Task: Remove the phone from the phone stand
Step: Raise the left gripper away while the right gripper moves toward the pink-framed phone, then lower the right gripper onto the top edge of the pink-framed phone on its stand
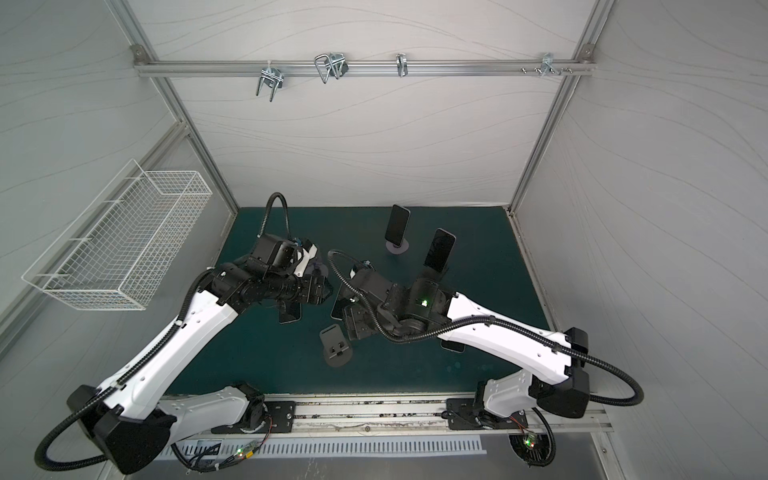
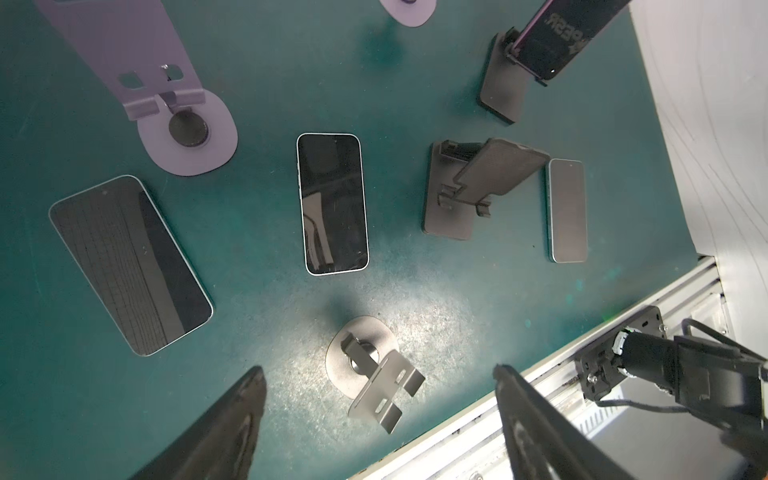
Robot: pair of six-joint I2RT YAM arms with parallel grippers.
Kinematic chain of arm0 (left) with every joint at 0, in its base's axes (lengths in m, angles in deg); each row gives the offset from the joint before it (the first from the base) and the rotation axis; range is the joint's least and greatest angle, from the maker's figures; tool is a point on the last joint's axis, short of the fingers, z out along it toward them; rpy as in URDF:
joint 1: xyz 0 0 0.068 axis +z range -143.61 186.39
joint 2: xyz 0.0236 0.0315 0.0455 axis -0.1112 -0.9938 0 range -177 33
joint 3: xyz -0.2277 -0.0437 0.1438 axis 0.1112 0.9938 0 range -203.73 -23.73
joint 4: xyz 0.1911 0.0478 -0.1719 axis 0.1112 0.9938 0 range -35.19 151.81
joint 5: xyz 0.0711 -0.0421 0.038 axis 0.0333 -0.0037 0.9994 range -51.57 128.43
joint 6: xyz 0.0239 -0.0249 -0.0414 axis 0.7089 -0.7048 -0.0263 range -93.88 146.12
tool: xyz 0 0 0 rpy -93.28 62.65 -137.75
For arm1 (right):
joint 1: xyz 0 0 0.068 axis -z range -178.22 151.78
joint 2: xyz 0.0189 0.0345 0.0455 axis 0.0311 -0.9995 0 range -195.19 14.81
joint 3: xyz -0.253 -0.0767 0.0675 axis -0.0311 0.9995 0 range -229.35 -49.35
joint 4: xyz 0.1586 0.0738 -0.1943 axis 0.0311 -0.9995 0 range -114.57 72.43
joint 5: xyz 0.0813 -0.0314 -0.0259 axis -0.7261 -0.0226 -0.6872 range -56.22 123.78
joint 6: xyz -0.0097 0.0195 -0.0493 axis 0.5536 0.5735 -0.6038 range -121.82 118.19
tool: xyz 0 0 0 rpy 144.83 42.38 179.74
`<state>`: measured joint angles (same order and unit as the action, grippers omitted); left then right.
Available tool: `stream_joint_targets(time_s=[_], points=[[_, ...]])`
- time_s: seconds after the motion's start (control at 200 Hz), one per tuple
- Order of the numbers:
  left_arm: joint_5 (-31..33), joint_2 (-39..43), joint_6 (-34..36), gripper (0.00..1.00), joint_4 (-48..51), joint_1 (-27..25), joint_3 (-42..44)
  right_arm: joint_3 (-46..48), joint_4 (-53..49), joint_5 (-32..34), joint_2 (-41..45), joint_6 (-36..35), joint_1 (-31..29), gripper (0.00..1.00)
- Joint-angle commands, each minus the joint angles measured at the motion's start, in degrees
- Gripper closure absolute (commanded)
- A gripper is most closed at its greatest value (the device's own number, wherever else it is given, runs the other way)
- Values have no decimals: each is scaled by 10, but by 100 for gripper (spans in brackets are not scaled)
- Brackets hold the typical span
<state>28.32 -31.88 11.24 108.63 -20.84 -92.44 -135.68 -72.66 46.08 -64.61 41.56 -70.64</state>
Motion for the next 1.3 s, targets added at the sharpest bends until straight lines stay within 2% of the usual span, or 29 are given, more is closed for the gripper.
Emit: stream_joint_targets(time_s=[0.0, 0.37, 0.73, 1.015, 1.29], points=[[-8, 22, 34, 13, -20, -2, 11, -20, -12, 25, -16, 23, -7, 28], [5, 75, 76, 12, -57, -2, 59, -46, -3, 39, -53, -4, 3, 26], [-9, 173, 136, 9, -177, -2, 153, -43, -14, 101, -47, 5, 104, 23], [-56, 167, 157, 8, -245, -2, 173, -51, -18, 102, -67, -5, 194, 19], [-120, 132, 185, 8, -322, -2, 174, -54, -33, 166, -89, -9, 258, 18]])
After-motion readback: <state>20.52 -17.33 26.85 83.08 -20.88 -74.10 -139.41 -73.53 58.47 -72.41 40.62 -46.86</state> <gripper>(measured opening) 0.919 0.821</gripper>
